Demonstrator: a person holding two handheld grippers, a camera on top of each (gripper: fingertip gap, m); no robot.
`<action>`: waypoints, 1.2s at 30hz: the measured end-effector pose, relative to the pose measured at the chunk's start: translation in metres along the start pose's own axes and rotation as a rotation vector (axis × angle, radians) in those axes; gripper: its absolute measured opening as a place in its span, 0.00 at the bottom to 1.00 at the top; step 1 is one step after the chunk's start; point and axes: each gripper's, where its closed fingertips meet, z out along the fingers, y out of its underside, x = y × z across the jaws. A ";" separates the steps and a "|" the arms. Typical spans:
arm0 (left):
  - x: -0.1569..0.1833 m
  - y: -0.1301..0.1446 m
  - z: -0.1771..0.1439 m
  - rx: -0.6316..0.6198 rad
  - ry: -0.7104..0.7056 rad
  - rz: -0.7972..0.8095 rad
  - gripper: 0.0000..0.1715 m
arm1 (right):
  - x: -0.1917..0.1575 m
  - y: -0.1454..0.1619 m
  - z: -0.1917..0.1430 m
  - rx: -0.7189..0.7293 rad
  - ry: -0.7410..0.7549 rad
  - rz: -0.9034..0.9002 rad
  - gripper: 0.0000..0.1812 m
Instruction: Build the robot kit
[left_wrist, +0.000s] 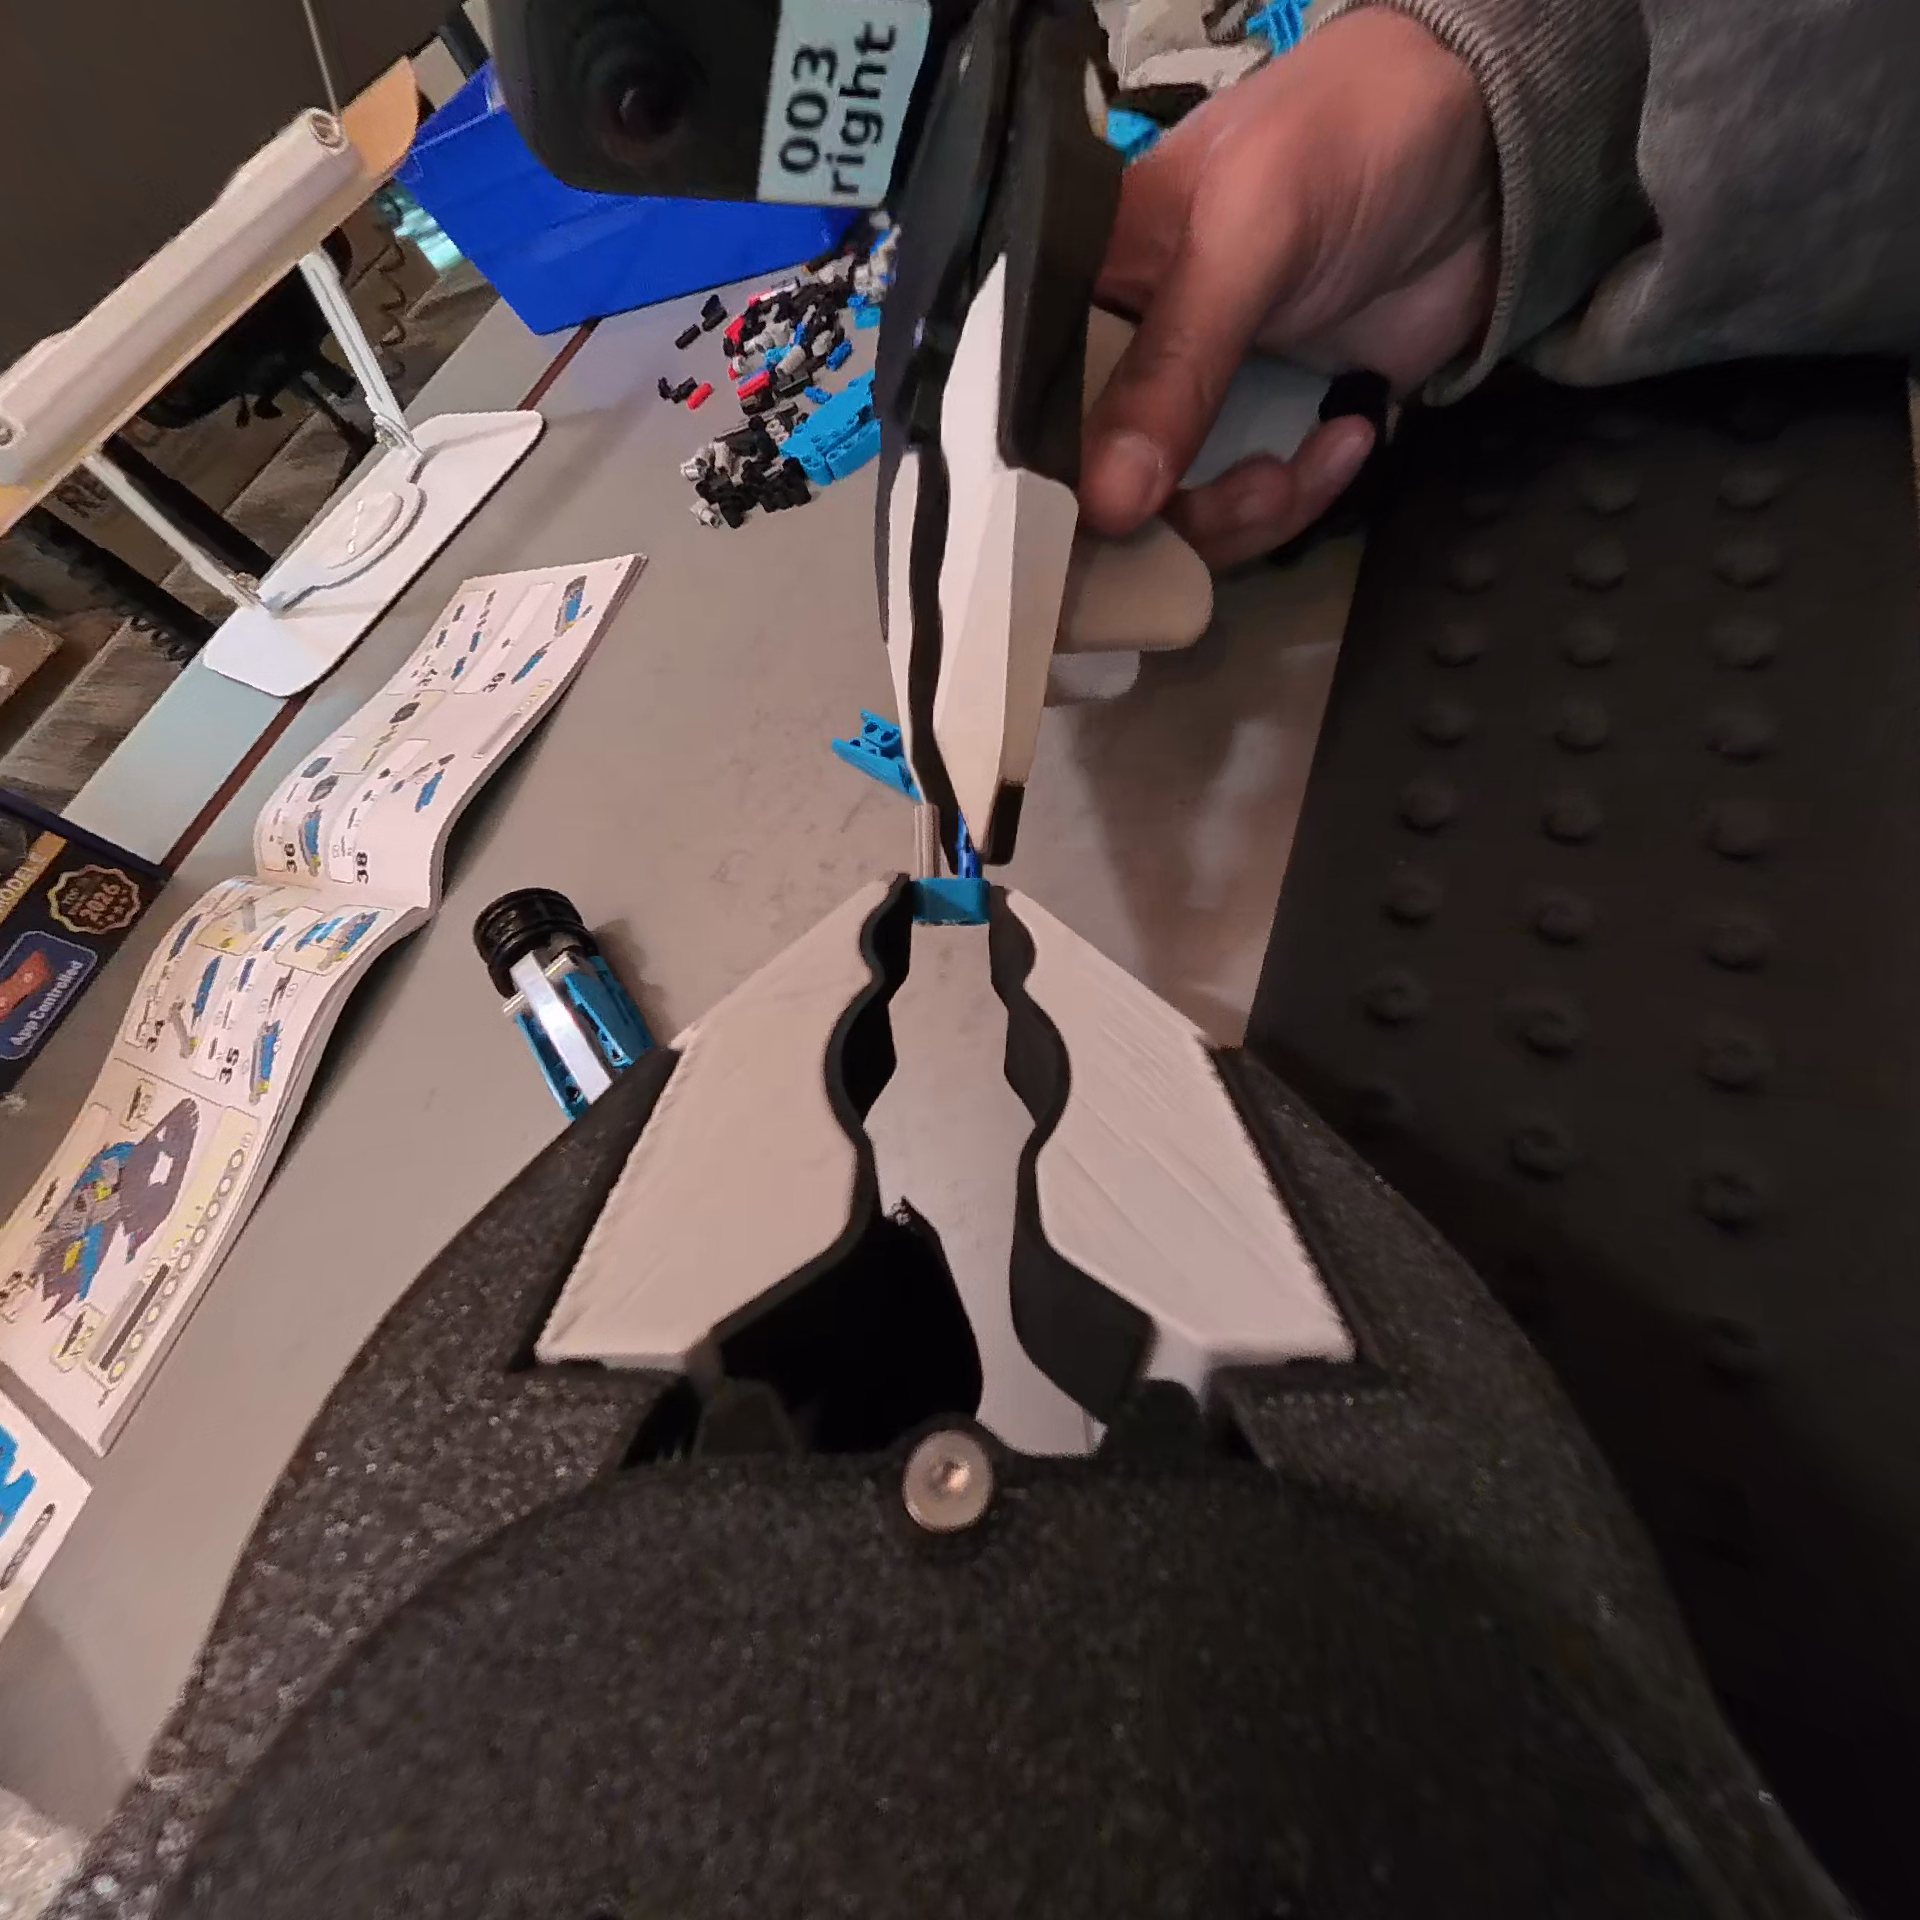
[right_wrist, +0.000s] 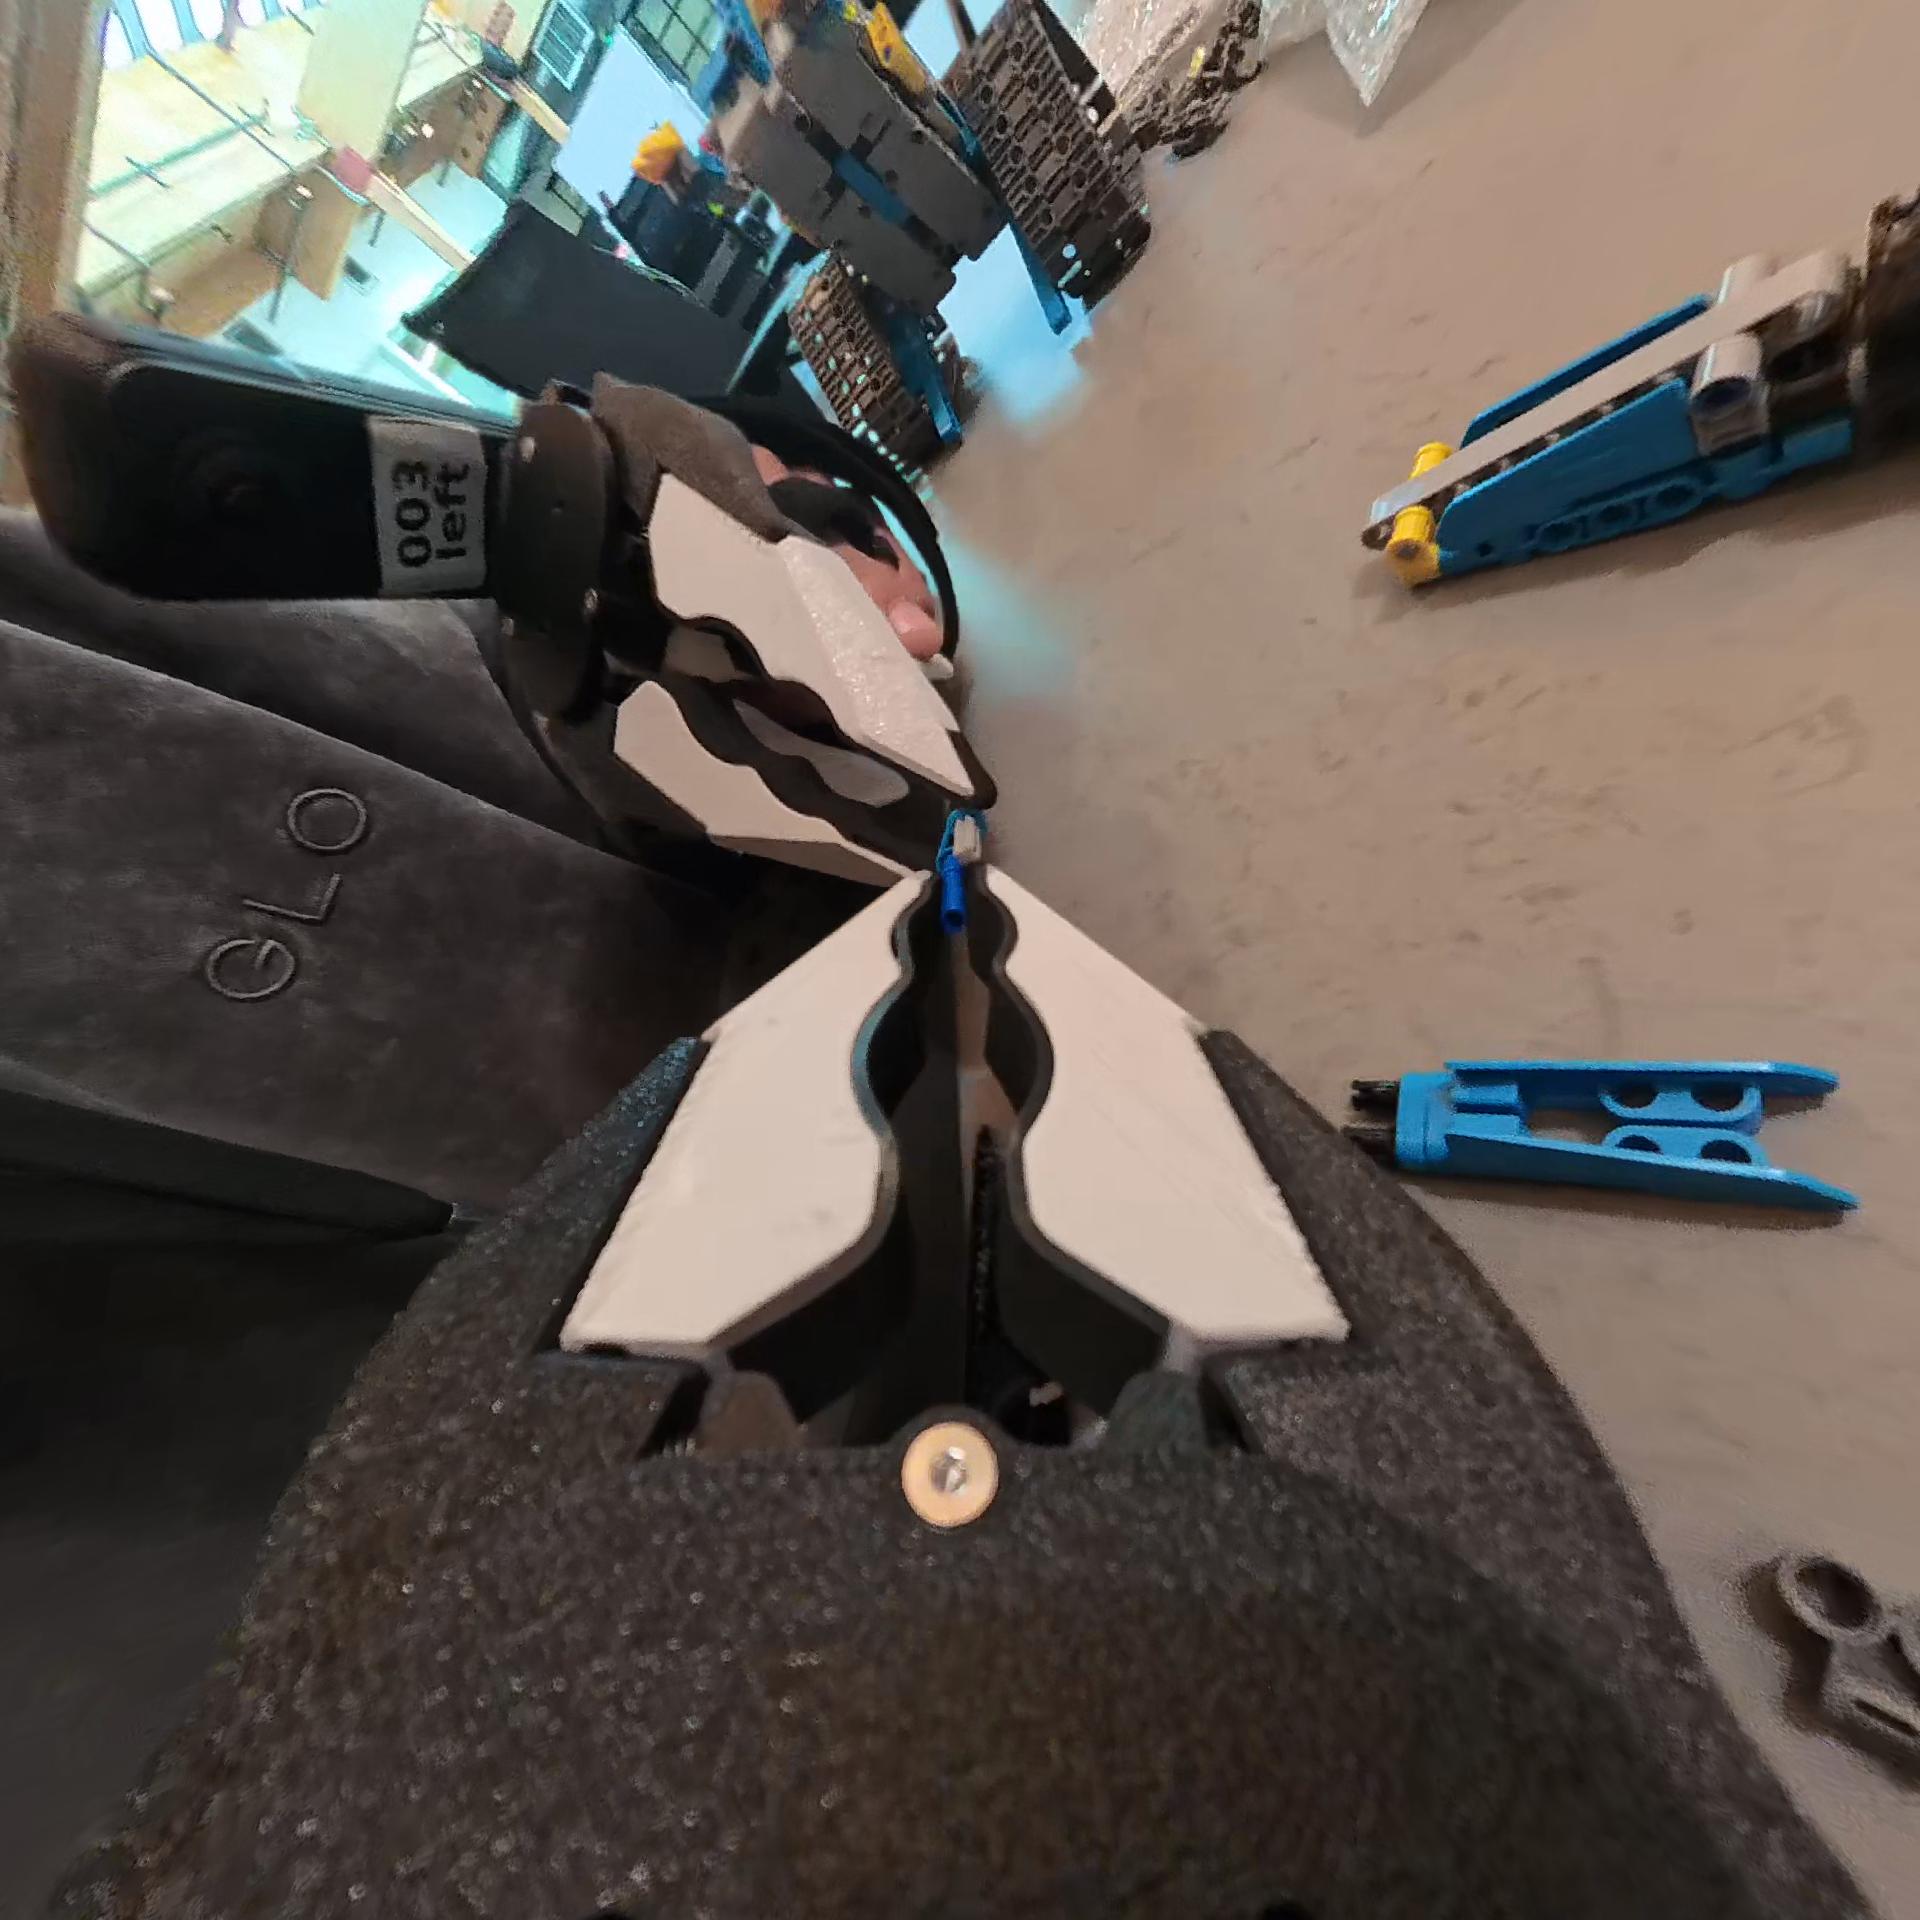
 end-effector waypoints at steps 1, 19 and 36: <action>0.000 0.001 0.000 -0.005 -0.001 0.005 0.08 | 0.001 0.001 0.000 -0.009 0.012 -0.004 0.02; -0.002 0.012 0.006 -0.078 -0.033 0.047 0.07 | 0.014 0.004 0.006 -0.048 0.214 -0.131 0.02; 0.005 0.026 0.015 -0.143 0.028 0.032 0.08 | 0.026 0.014 0.006 -0.097 0.258 -0.129 0.02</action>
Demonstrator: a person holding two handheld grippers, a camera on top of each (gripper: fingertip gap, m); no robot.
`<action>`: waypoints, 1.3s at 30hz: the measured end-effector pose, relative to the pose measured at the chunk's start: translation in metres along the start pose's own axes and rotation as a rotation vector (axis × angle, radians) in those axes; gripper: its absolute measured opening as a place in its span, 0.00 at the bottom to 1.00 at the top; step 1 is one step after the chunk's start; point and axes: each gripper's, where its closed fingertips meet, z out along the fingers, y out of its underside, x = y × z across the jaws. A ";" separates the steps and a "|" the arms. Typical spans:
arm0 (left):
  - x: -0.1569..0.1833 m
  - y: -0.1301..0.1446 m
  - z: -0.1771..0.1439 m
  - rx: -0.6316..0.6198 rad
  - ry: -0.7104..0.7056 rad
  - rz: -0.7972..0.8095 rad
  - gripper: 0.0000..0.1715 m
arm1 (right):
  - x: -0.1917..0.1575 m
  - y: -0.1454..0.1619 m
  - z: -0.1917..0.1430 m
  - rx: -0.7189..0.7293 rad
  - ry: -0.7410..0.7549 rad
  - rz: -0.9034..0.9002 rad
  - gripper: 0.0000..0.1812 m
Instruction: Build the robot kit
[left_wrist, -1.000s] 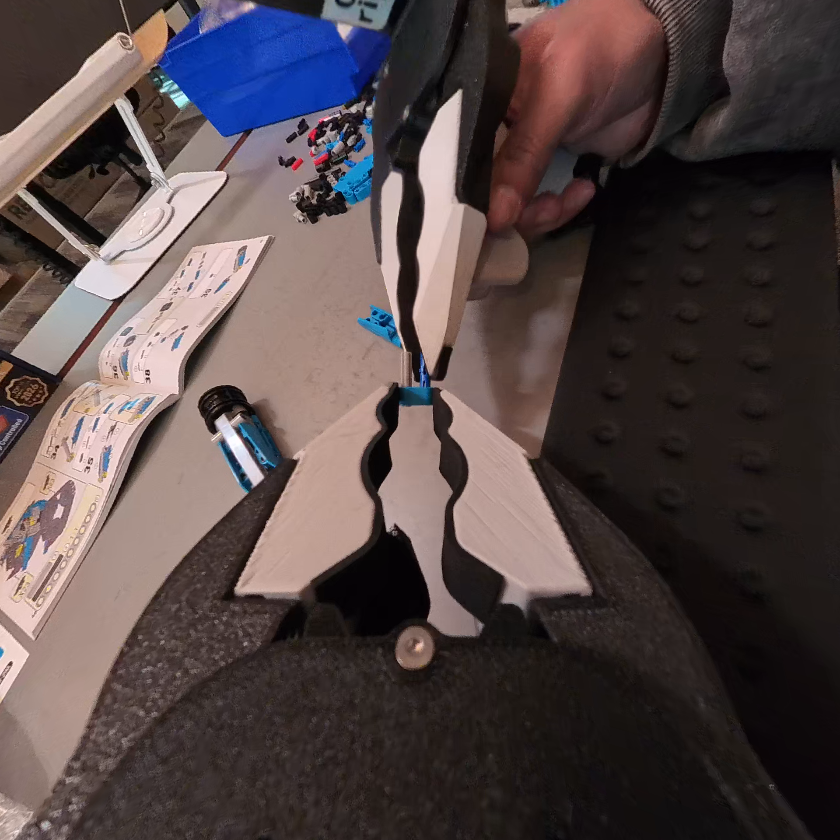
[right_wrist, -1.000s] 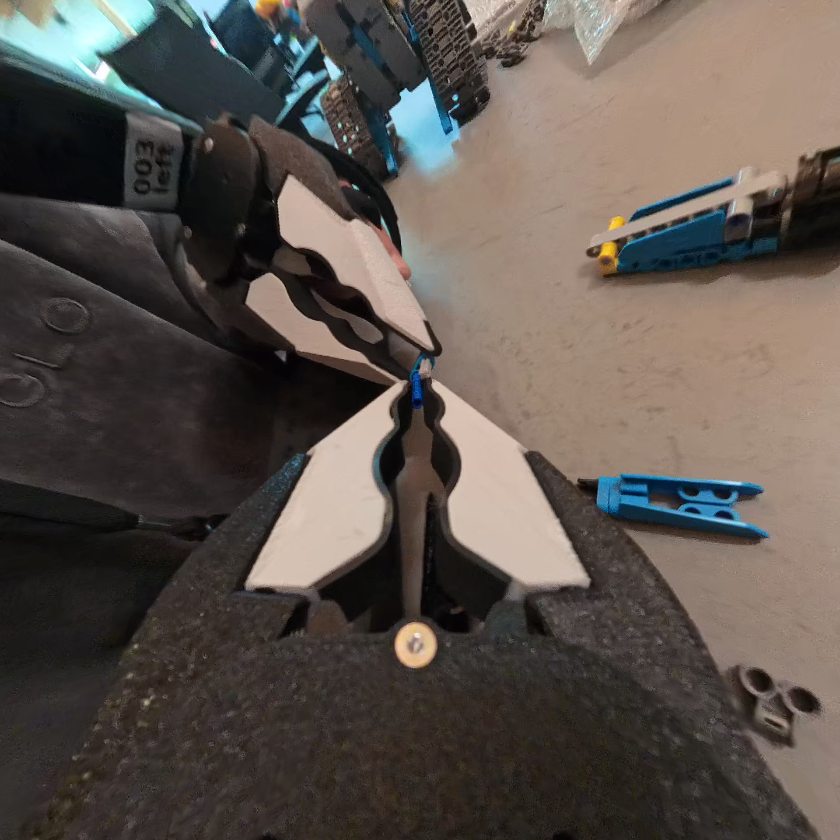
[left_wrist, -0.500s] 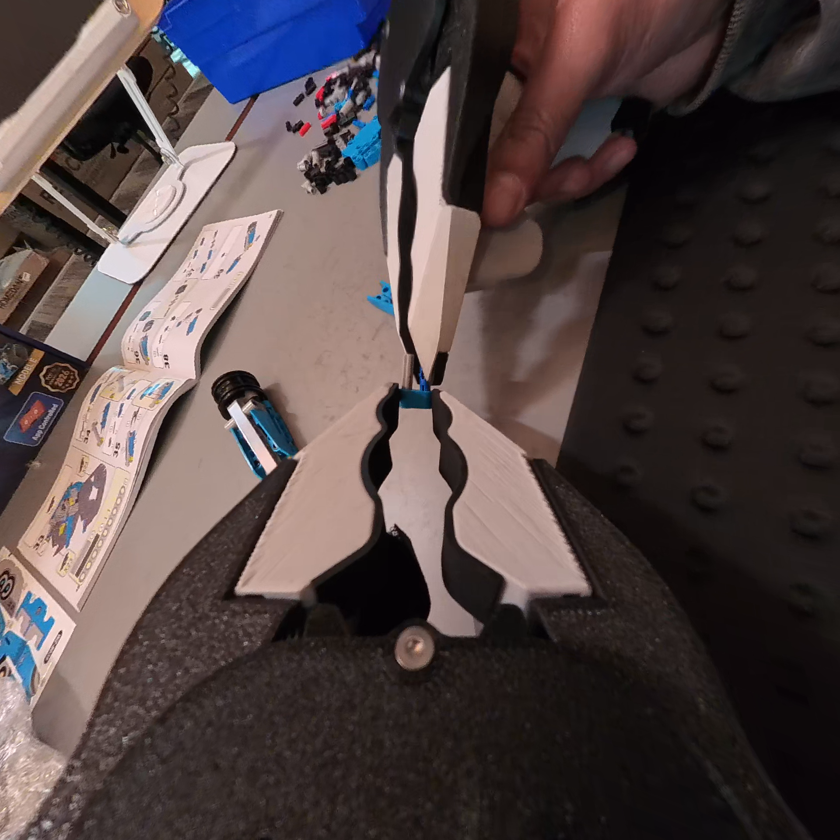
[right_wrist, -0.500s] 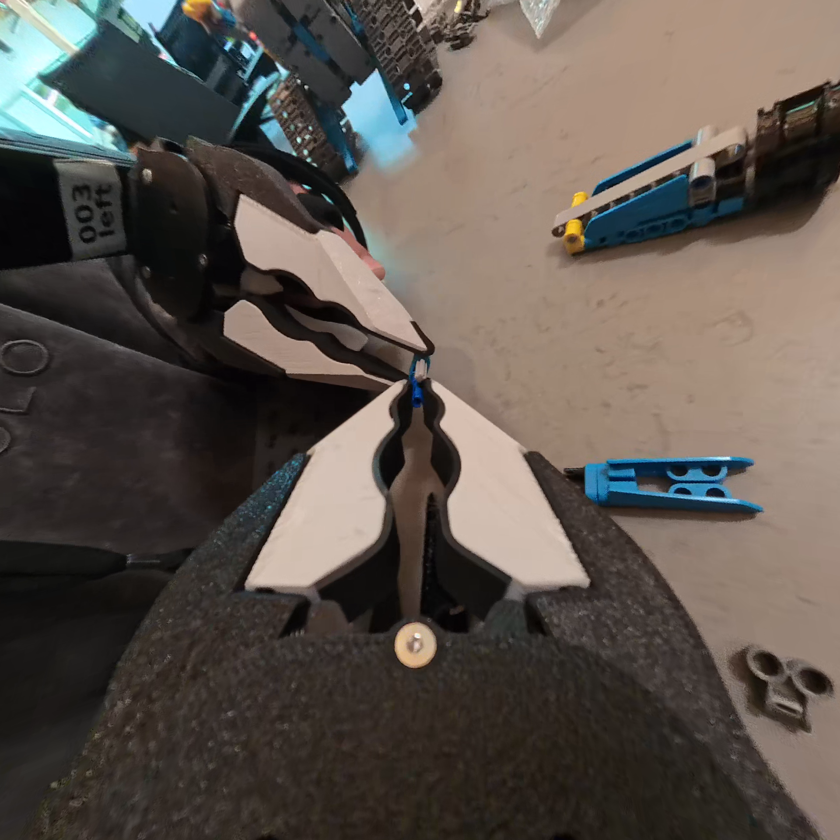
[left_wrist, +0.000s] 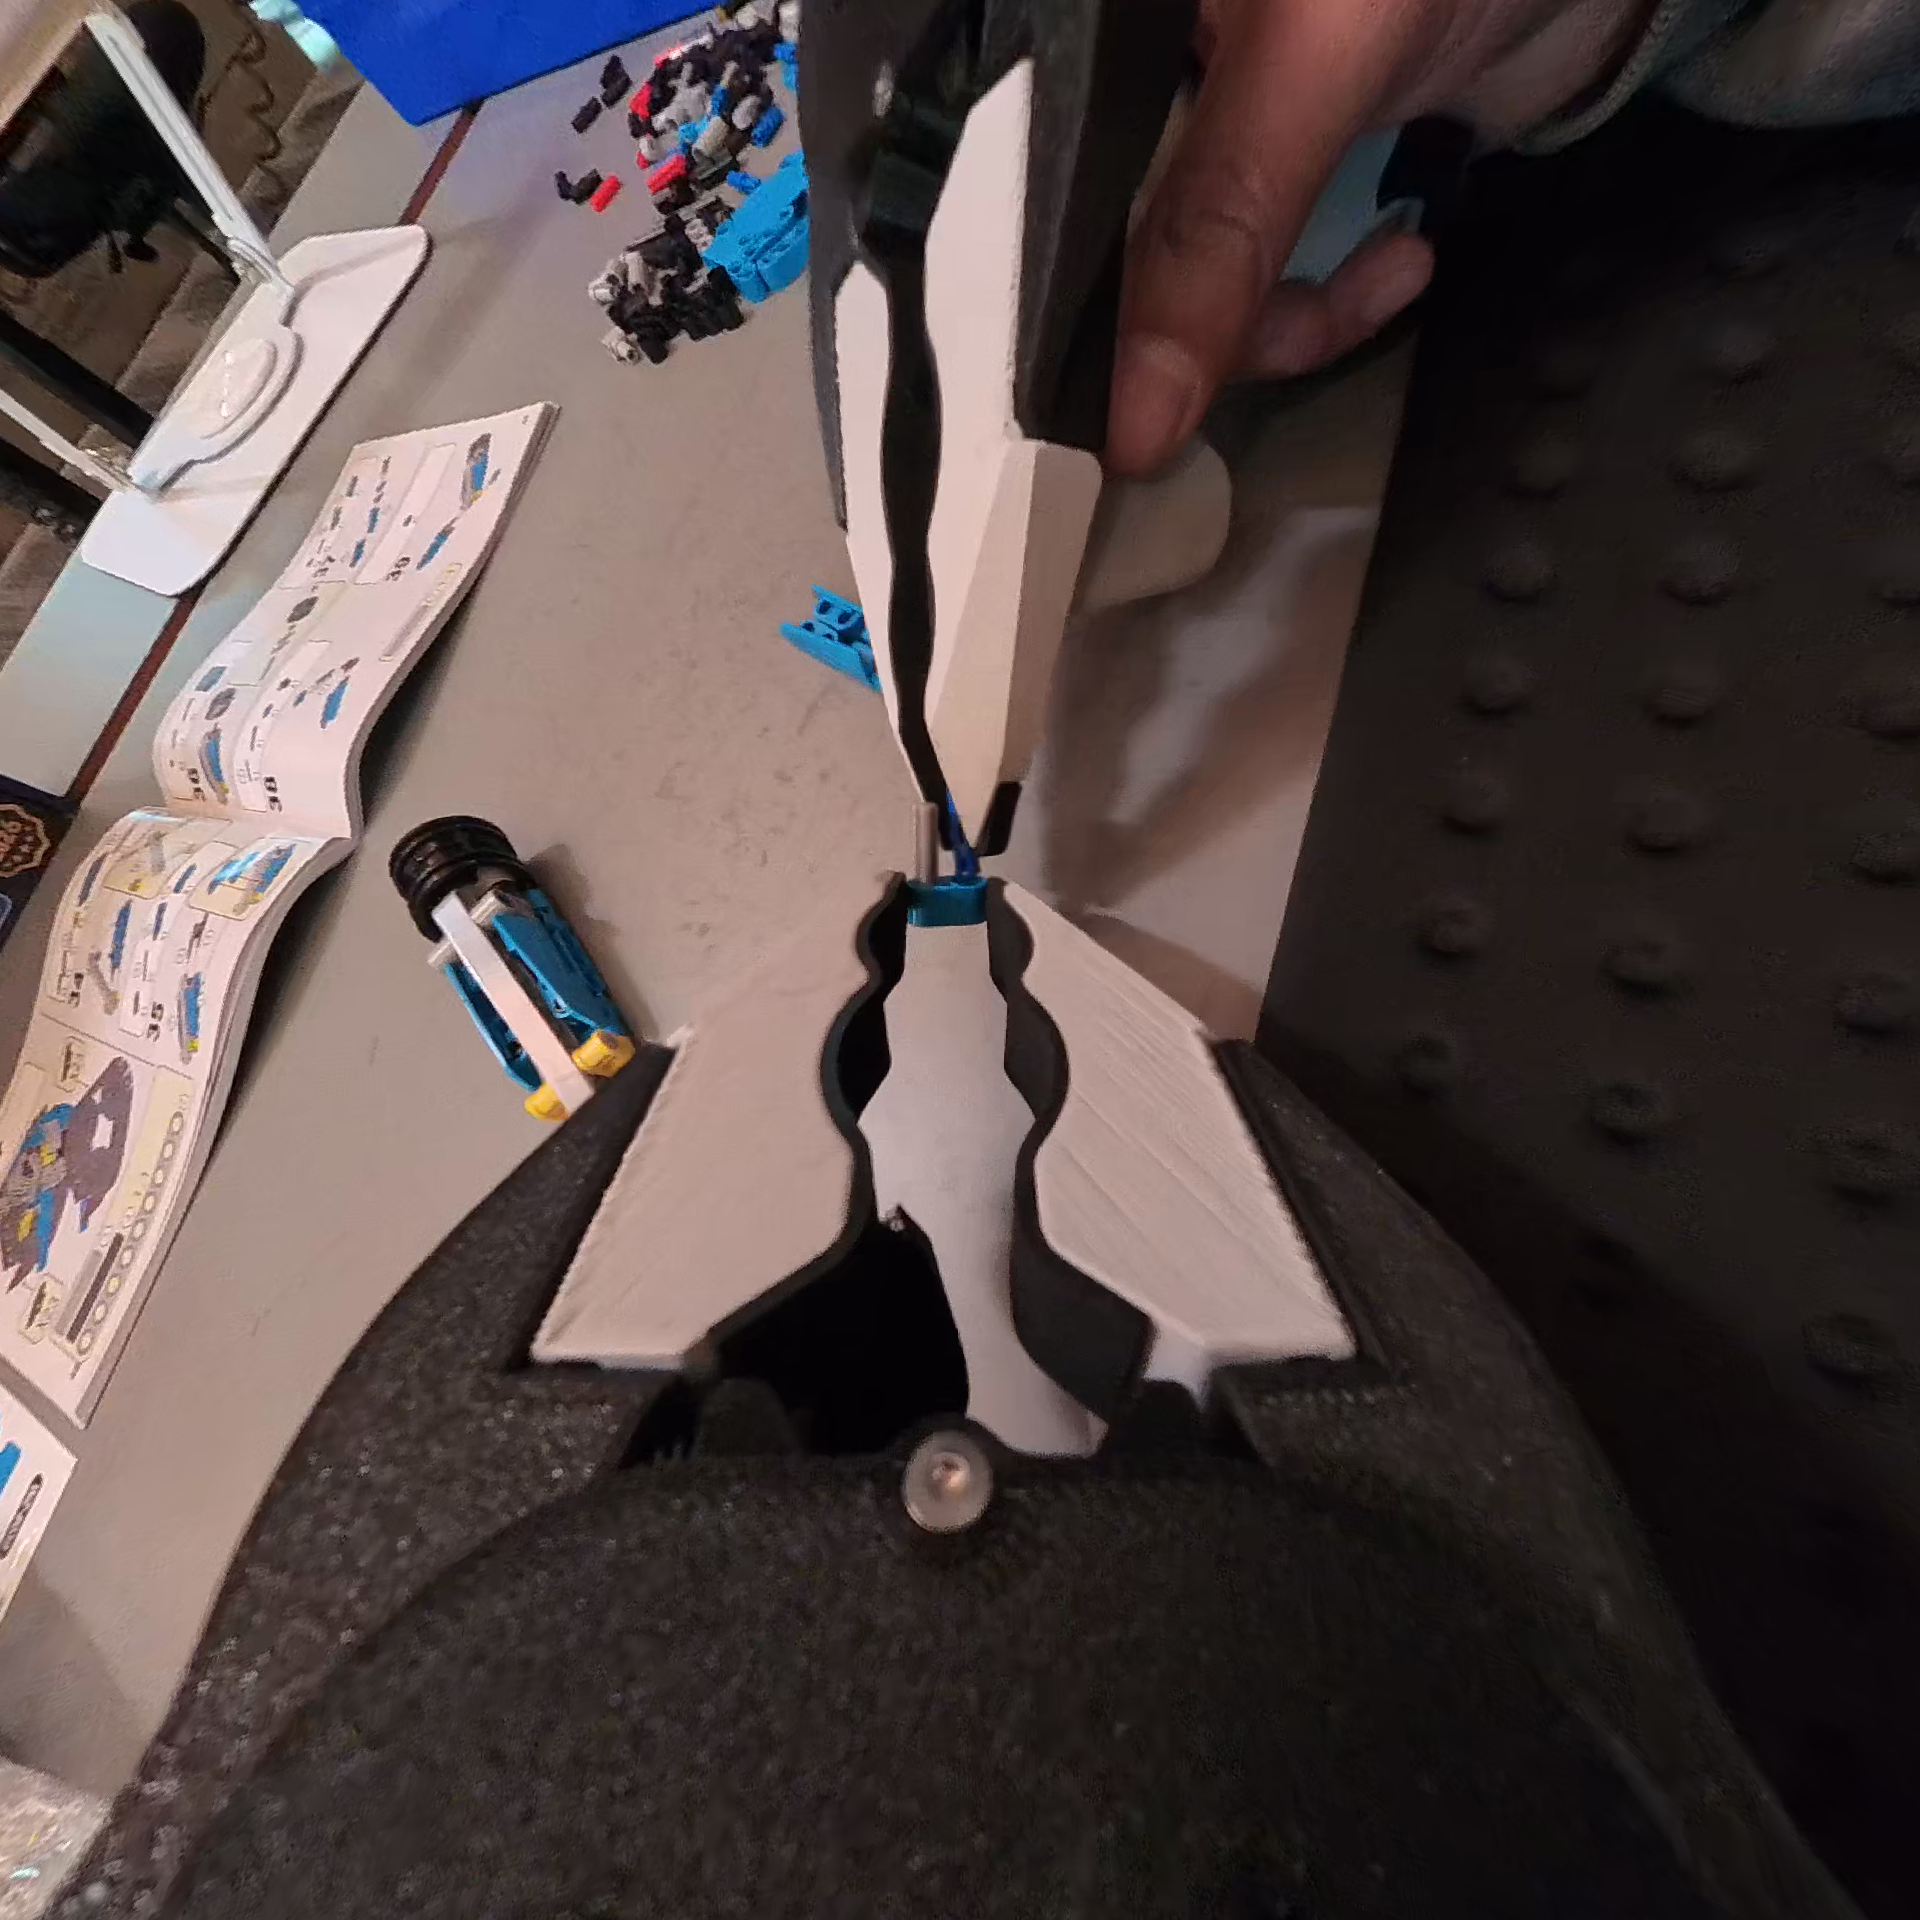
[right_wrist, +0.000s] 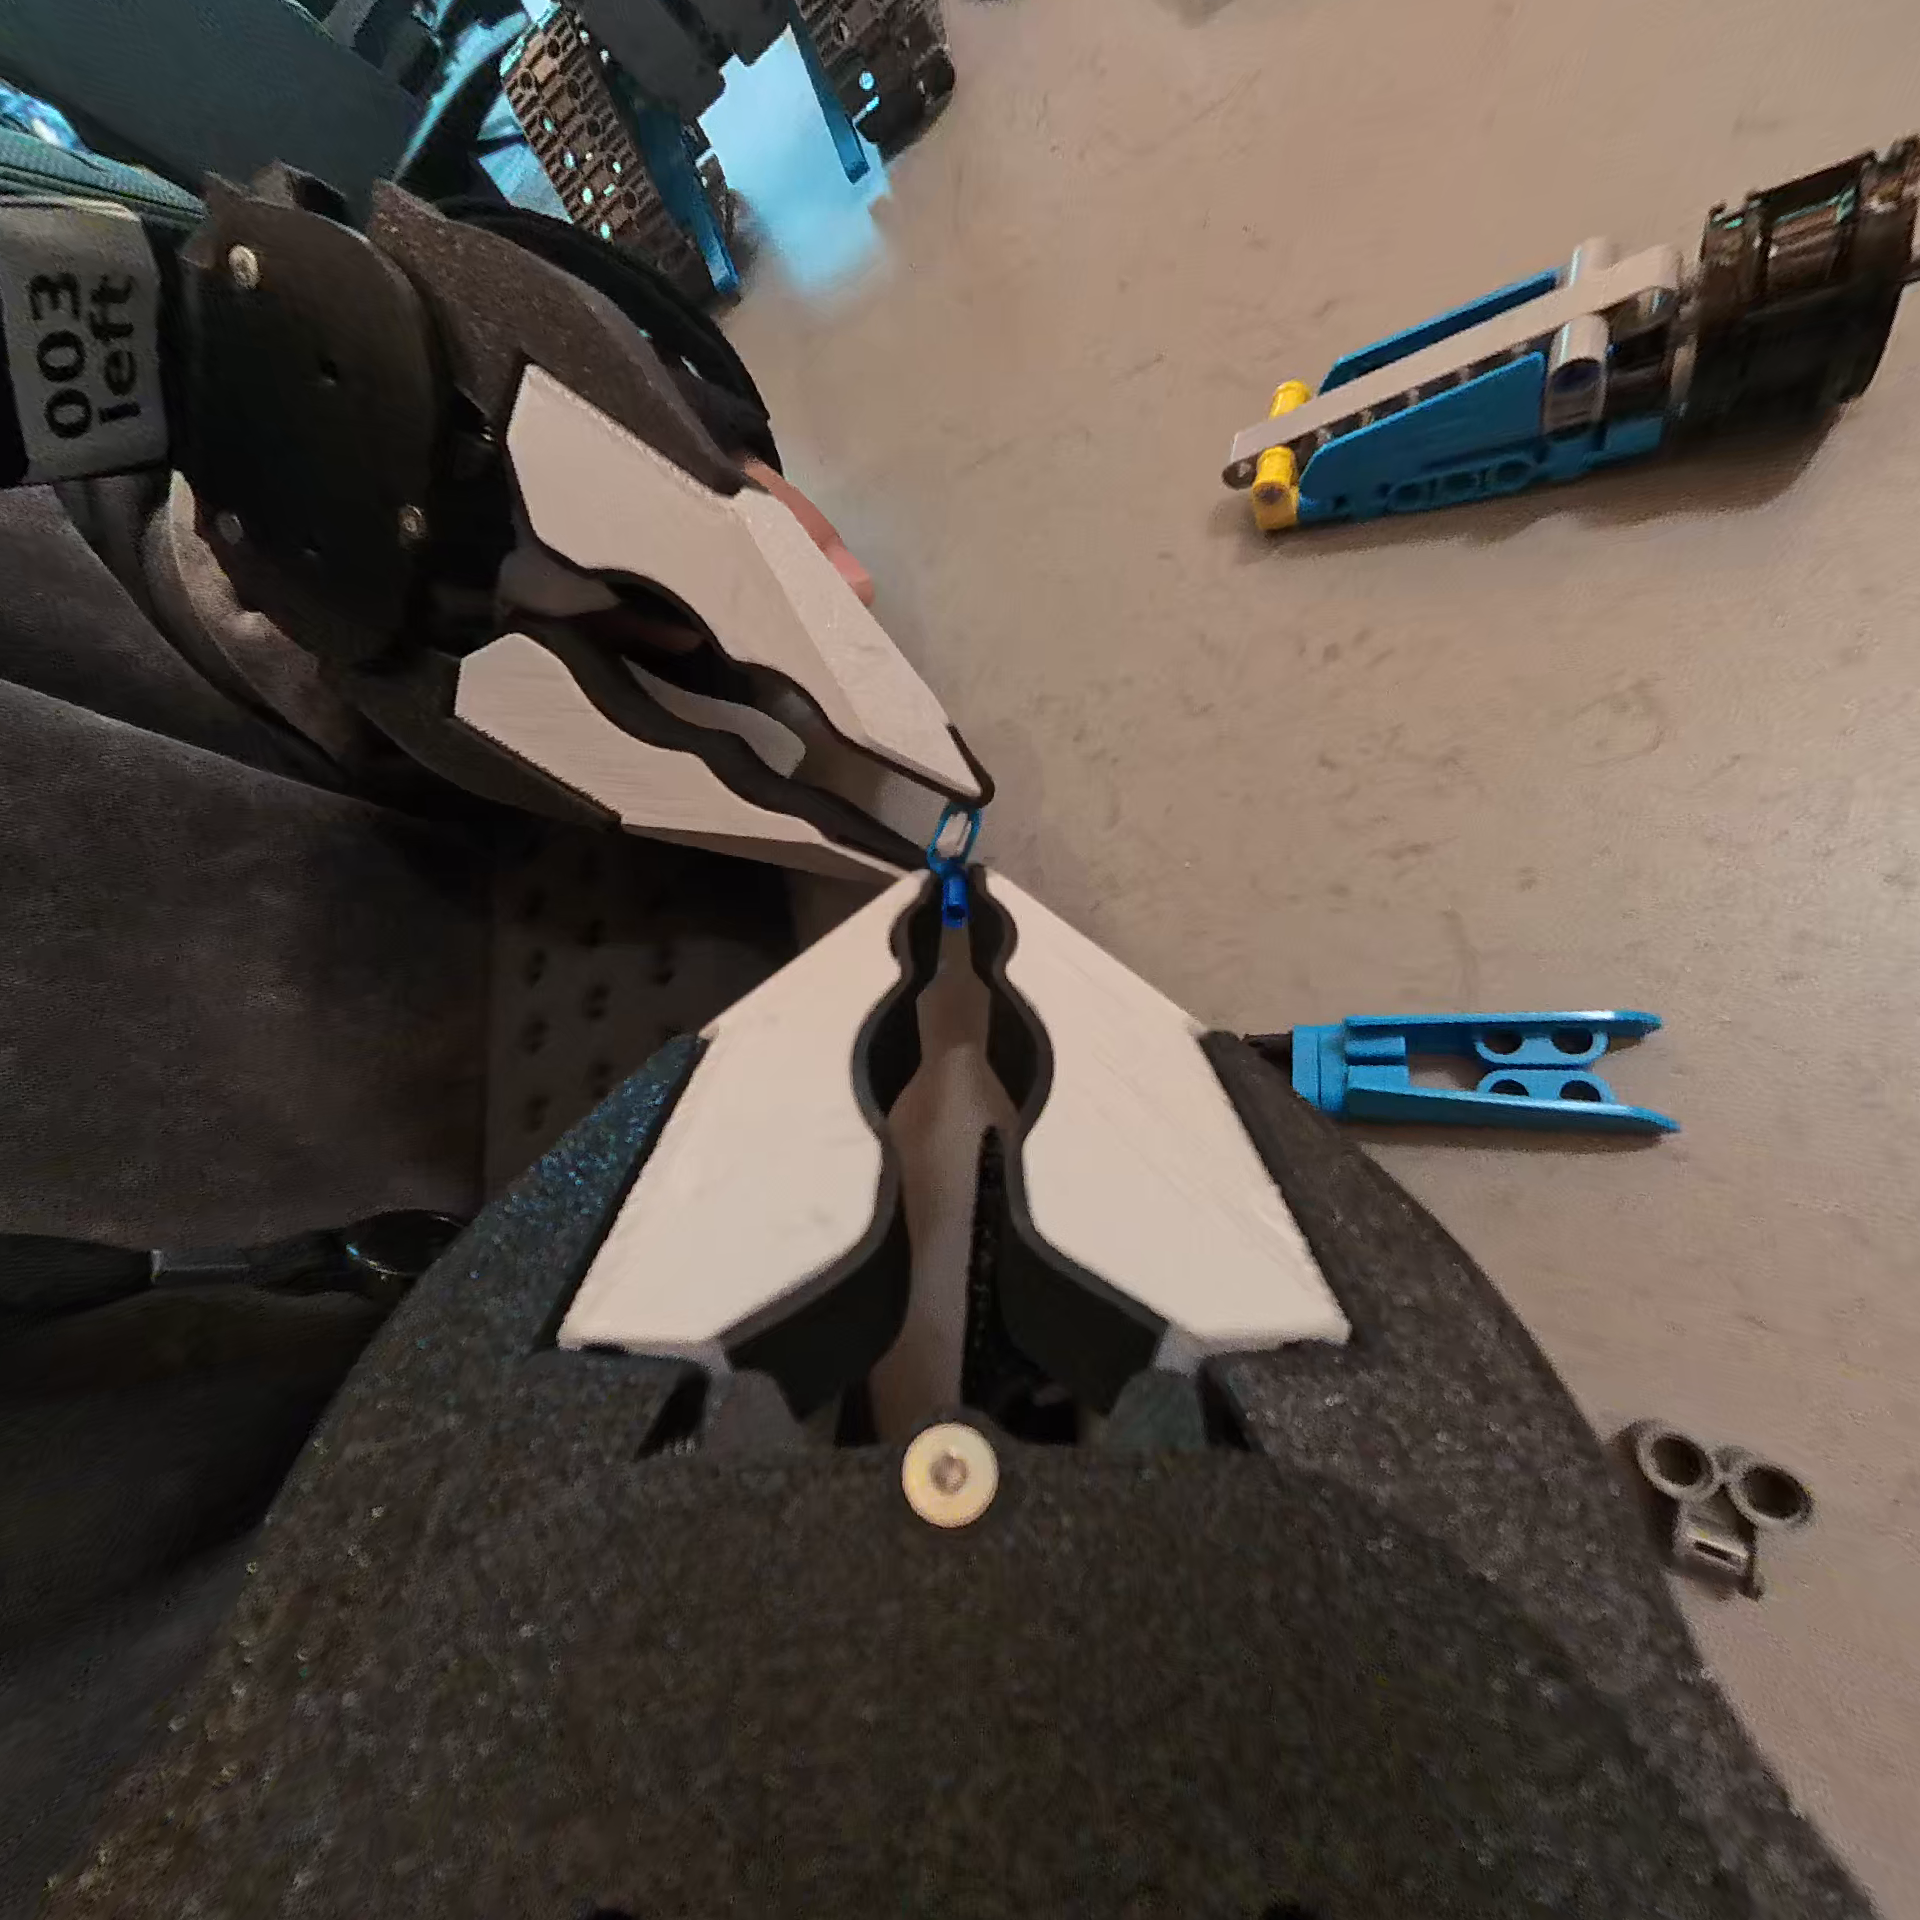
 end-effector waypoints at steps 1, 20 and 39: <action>0.001 0.002 0.001 -0.010 0.007 0.002 0.09 | 0.001 0.001 0.000 -0.006 -0.003 0.008 0.03; 0.007 0.016 0.005 -0.062 0.193 -0.186 0.15 | 0.008 0.007 0.004 -0.048 0.055 -0.014 0.03; 0.004 -0.002 0.018 -0.042 0.297 -0.106 0.00 | 0.039 -0.004 -0.028 0.015 0.303 -0.118 0.02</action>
